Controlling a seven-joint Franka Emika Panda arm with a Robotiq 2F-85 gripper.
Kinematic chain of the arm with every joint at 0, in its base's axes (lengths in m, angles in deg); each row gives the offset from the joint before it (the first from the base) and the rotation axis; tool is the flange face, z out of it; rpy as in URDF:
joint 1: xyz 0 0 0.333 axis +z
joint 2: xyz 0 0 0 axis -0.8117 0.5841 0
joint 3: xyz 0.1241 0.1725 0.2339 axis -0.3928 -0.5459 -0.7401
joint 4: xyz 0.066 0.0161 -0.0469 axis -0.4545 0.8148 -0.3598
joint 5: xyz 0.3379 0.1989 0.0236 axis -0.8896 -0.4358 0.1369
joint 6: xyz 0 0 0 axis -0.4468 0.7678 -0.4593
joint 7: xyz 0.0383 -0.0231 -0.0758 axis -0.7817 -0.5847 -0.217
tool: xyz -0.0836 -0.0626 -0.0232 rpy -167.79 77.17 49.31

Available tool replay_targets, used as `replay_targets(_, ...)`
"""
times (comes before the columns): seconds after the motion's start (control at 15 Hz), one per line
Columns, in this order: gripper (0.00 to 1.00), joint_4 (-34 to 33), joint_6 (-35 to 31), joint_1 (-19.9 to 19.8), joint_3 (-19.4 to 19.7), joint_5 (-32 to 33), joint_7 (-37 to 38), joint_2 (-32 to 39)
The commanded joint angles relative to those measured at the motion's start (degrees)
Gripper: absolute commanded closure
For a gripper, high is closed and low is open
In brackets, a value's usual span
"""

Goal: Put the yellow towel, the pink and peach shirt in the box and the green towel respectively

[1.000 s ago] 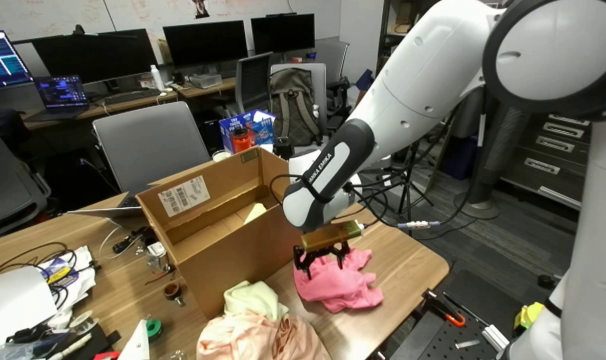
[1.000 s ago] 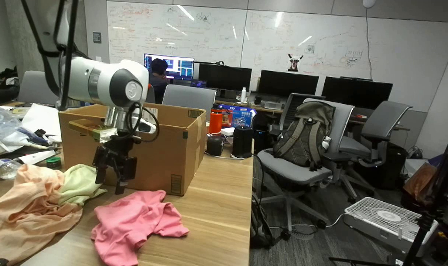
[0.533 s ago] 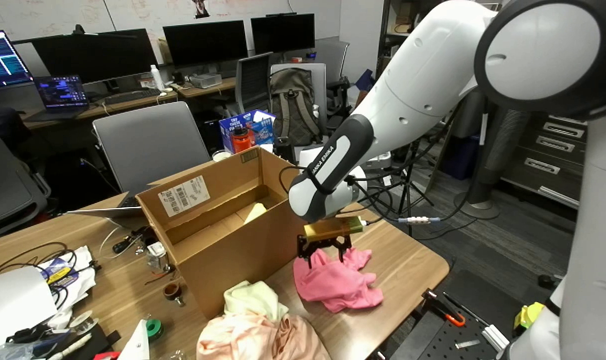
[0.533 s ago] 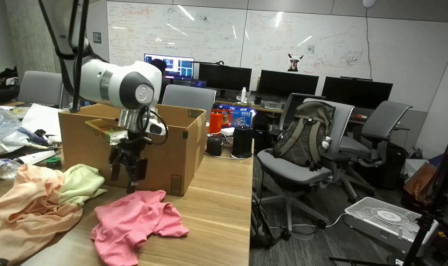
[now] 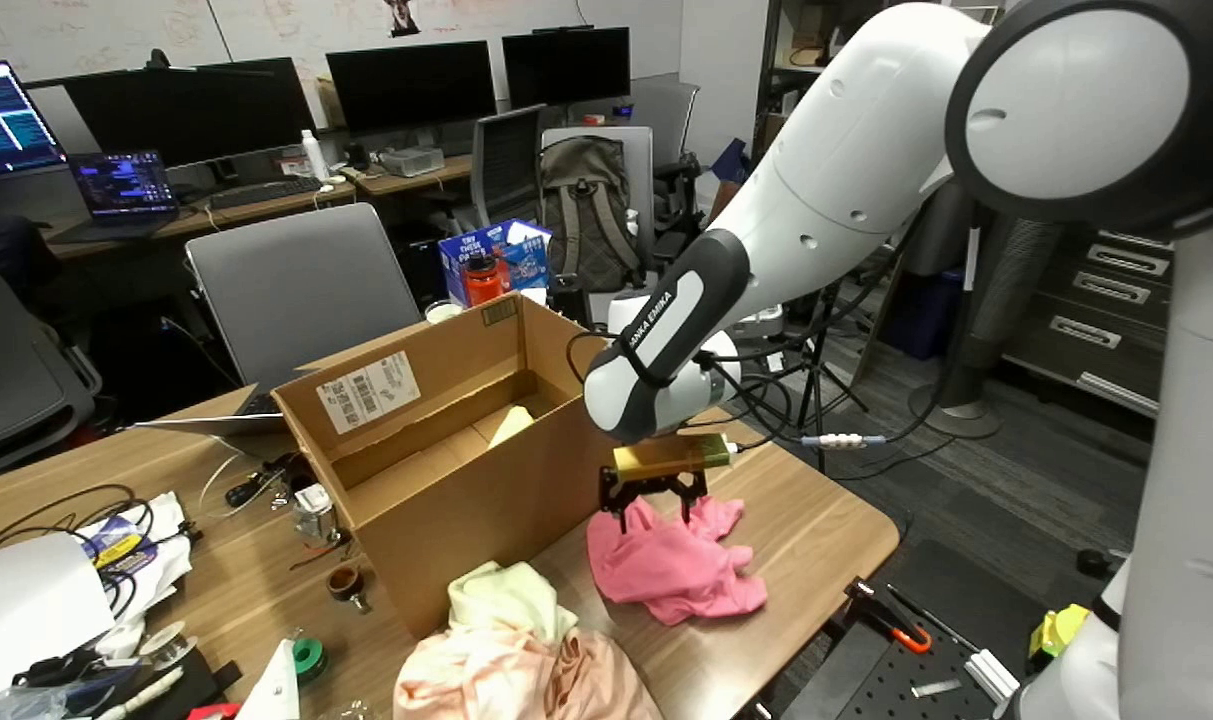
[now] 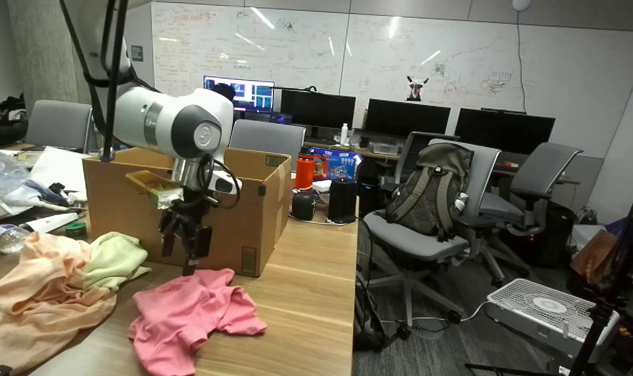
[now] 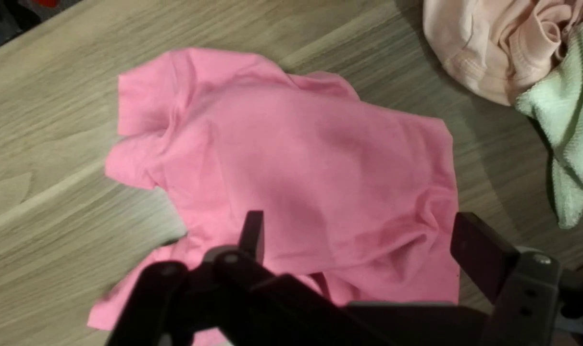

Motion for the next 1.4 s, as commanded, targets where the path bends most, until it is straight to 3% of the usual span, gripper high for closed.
replay_targets(0.0, 0.00, 1.5, -0.9, -0.1, 0.1, -1.9, -1.7, -0.3)
replay_targets(0.6, 0.00, 4.1, -2.8, -1.2, -0.8, -2.6, -8.4, 3.0)
replay_targets(1.33, 0.00, -0.6, -4.3, -0.6, -3.0, -2.9, -12.9, 10.1)
